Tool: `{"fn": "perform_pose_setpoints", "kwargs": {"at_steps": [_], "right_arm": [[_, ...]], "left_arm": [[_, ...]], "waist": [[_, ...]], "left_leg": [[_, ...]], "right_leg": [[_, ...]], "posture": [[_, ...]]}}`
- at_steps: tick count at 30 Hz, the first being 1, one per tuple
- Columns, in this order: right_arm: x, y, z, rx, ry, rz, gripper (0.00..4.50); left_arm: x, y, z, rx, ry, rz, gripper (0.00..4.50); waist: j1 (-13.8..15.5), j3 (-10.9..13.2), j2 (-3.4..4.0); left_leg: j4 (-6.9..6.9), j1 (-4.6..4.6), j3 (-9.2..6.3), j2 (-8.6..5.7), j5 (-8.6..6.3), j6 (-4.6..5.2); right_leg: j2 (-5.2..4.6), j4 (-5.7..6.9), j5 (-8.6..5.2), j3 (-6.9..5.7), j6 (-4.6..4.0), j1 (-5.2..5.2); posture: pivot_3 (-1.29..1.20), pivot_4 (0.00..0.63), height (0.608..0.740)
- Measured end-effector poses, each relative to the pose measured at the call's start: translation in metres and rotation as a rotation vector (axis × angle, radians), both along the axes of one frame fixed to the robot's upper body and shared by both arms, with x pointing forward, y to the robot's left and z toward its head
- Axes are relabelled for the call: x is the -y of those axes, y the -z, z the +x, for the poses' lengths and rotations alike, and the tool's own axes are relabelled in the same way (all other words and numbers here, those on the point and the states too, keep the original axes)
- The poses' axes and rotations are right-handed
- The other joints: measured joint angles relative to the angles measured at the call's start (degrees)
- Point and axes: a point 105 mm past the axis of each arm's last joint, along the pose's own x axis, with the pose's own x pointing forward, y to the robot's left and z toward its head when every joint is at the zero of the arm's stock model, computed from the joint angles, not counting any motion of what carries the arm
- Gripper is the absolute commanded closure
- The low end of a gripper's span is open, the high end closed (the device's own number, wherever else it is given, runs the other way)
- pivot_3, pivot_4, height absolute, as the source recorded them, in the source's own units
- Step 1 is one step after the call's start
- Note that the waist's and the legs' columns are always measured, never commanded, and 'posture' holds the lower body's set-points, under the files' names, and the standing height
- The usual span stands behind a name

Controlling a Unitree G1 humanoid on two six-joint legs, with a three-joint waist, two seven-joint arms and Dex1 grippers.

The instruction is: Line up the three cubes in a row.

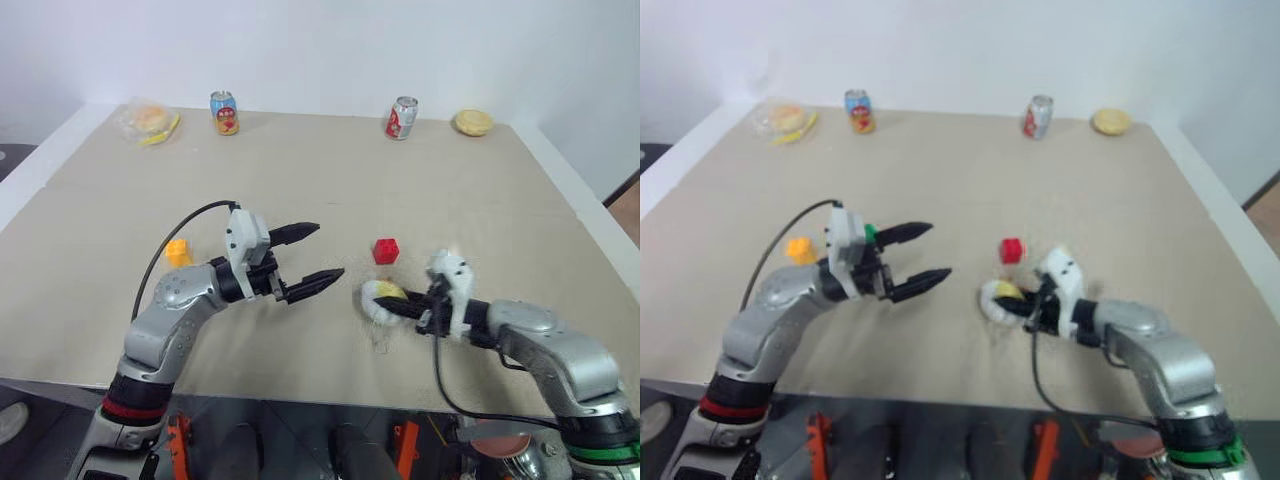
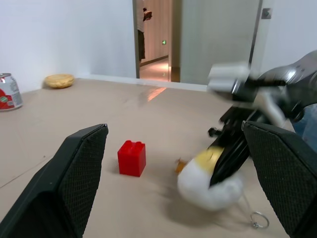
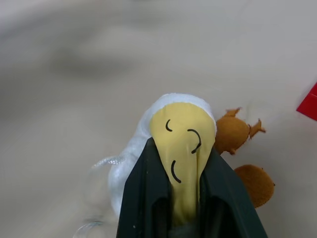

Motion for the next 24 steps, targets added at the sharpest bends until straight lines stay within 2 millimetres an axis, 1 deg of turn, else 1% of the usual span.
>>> {"fn": "perform_pose_setpoints", "kwargs": {"at_steps": [1, 2, 4, 6, 7, 8, 9, 11, 12, 15, 16, 19, 21, 23, 24], "right_arm": [[0.005, -0.014, 0.000, 0.041, 0.010, 0.026, 4.49], [0.014, -0.031, -0.002, 0.087, 0.036, 0.066, 4.49], [0.032, -0.051, 0.001, 0.151, 0.126, 0.115, 4.49], [0.052, -0.061, 0.011, 0.196, 0.255, 0.119, 4.49], [0.063, -0.061, 0.017, 0.206, 0.330, 0.109, 4.49], [0.082, -0.058, 0.030, 0.208, 0.472, 0.089, 4.49], [0.097, -0.055, 0.039, 0.201, 0.582, 0.082, 4.49], [0.136, -0.039, 0.052, 0.156, 0.837, 0.065, 4.49], [0.145, -0.035, 0.054, 0.142, 0.893, 0.055, 4.49], [0.189, -0.011, 0.053, 0.089, 1.171, -0.034, 4.49], [0.201, -0.003, 0.050, 0.070, 1.245, -0.049, 4.49], [0.221, 0.009, 0.044, 0.040, 1.378, -0.072, 4.49], [0.231, 0.014, 0.039, 0.024, 1.442, -0.067, 4.49], [0.235, 0.016, 0.036, 0.019, 1.470, -0.069, 4.49], [0.237, 0.017, 0.035, 0.023, 1.481, -0.077, 3.45]], "left_arm": [[0.002, -0.001, 0.000, 0.006, 0.006, -0.004, 0.00], [0.006, -0.004, 0.002, 0.012, 0.013, -0.014, 0.00], [0.014, -0.010, 0.006, 0.021, 0.026, -0.043, 0.00], [0.023, -0.015, 0.009, 0.031, 0.038, -0.066, 0.00], [0.027, -0.016, 0.010, 0.036, 0.045, -0.069, 0.00], [0.035, -0.018, 0.012, 0.042, 0.055, -0.082, 0.00], [0.040, -0.020, 0.013, 0.047, 0.061, -0.089, 0.00], [0.053, -0.021, 0.016, 0.062, 0.074, -0.096, 0.00], [0.056, -0.020, 0.017, 0.062, 0.078, -0.092, 0.00], [0.068, -0.014, 0.021, 0.053, 0.093, -0.096, 0.00], [0.072, -0.014, 0.020, 0.053, 0.102, -0.101, 0.00], [0.084, -0.013, 0.018, 0.057, 0.132, -0.102, 0.00], [0.089, -0.012, 0.016, 0.060, 0.150, -0.100, 0.00], [0.091, -0.012, 0.015, 0.067, 0.159, -0.097, 0.00], [0.091, -0.012, 0.015, 0.073, 0.160, -0.092, 0.00]], "waist": [[-0.01, 0.00, 0.00], [-0.02, 0.00, 0.00], [-0.03, 0.00, 0.00], [-0.04, 0.00, 0.00], [-0.05, -0.01, -0.01], [-0.06, -0.01, -0.01], [-0.06, -0.01, -0.01], [-0.06, -0.01, 0.02], [-0.06, -0.02, 0.05], [-0.05, -0.04, 0.11], [-0.05, -0.04, 0.13], [-0.06, -0.07, 0.25], [-0.12, -0.08, 0.31], [-0.22, -0.10, 0.38], [-0.23, -0.11, 0.41]], "left_leg": [[0.00, 0.02, -0.01, 0.00, 0.00, 0.00], [0.00, 0.03, -0.03, 0.00, 0.00, 0.00], [0.02, 0.03, -0.06, 0.00, 0.01, 0.01], [0.05, 0.04, -0.05, -0.02, 0.02, 0.02], [0.06, 0.04, -0.03, -0.03, 0.02, 0.03], [0.07, 0.03, -0.01, -0.04, 0.03, 0.04], [0.08, 0.03, 0.02, -0.06, 0.04, 0.05], [0.04, 0.02, 0.02, -0.12, 0.05, 0.08], [0.00, 0.01, 0.02, -0.13, 0.05, 0.08], [-0.21, 0.00, 0.04, -0.16, 0.04, 0.09], [-0.24, 0.00, 0.05, -0.16, 0.02, 0.13], [-0.26, 0.00, 0.06, -0.19, -0.09, 0.30], [-0.26, 0.01, 0.06, -0.19, -0.13, 0.37], [-0.26, 0.03, 0.06, -0.19, -0.14, 0.39], [-0.25, 0.04, 0.06, -0.19, -0.14, 0.39]], "right_leg": [[0.01, -0.01, 0.00, -0.01, 0.00, 0.01], [0.01, -0.01, 0.00, -0.03, 0.00, 0.02], [0.02, -0.01, 0.02, -0.05, -0.02, 0.02], [0.01, -0.02, 0.05, -0.03, -0.02, 0.02], [0.00, -0.03, 0.06, -0.01, -0.01, 0.02], [-0.01, -0.04, 0.08, 0.02, -0.01, 0.02], [-0.02, -0.04, 0.09, 0.05, 0.00, 0.01], [-0.04, -0.04, 0.09, 0.11, 0.01, -0.01], [-0.04, -0.04, 0.08, 0.13, 0.02, -0.02], [-0.03, -0.04, -0.02, 0.19, 0.07, -0.08], [-0.03, -0.04, -0.01, 0.20, 0.16, -0.10], [-0.04, -0.04, -0.01, 0.21, 0.33, -0.09], [-0.03, -0.04, -0.03, 0.22, 0.32, -0.09], [-0.02, -0.04, -0.04, 0.22, 0.31, -0.09], [-0.02, -0.04, -0.04, 0.23, 0.30, -0.08]], "posture": [[0.00, 0.150, 0.733], [0.00, 0.150, 0.733], [0.00, 0.150, 0.733], [0.00, 0.150, 0.733], [0.00, 0.150, 0.733], [0.00, 0.150, 0.733], [0.00, 0.150, 0.733], [0.00, 0.150, 0.733], [0.00, 0.150, 0.733], [0.00, 0.150, 0.733], [0.00, 0.150, 0.733], [0.00, 0.150, 0.733], [0.00, 0.150, 0.733], [0.00, 0.150, 0.733], [0.00, 0.150, 0.733]]}}
